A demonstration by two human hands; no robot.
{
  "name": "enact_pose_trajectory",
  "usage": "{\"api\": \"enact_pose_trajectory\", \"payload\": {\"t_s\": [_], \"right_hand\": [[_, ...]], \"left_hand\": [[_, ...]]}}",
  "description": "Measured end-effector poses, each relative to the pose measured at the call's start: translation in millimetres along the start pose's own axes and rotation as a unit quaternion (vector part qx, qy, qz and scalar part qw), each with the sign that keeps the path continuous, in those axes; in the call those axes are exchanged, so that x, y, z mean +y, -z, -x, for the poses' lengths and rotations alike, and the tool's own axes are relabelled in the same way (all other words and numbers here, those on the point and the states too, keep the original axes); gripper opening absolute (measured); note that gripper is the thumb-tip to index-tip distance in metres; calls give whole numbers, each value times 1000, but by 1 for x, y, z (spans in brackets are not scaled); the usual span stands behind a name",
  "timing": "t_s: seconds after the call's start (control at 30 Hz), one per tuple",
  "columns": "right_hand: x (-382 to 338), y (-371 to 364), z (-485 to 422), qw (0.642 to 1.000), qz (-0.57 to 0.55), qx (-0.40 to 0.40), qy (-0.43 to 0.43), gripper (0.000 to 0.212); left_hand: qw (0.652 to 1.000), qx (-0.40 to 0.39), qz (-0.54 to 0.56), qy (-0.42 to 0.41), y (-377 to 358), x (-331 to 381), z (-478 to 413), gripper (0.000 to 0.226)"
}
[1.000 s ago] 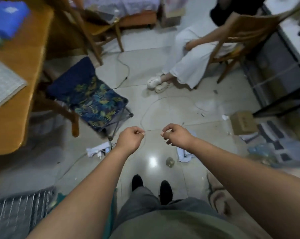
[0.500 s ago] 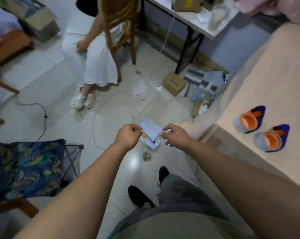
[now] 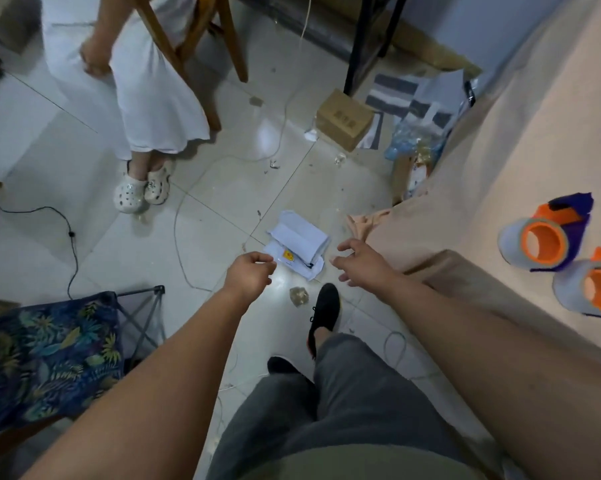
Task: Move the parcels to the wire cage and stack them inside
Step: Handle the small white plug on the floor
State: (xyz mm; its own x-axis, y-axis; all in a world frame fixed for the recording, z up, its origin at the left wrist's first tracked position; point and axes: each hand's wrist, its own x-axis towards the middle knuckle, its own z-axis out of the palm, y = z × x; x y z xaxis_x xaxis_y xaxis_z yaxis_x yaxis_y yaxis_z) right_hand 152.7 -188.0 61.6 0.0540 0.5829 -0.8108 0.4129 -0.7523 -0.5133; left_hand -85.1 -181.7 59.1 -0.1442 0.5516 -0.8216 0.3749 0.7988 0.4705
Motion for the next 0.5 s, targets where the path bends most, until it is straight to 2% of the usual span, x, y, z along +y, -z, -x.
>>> {"api": "enact_pose_trajectory", "payload": {"t_s": [0.23, 0.5], "right_hand": [[2, -11, -126, 998, -23, -2, -57, 33], [74, -71, -301, 995, -35, 11, -96, 44]], "left_hand": [[999, 17, -39, 17, -12, 15, -125, 29], [989, 2, -143, -28, -47, -19, -311, 34]]}}
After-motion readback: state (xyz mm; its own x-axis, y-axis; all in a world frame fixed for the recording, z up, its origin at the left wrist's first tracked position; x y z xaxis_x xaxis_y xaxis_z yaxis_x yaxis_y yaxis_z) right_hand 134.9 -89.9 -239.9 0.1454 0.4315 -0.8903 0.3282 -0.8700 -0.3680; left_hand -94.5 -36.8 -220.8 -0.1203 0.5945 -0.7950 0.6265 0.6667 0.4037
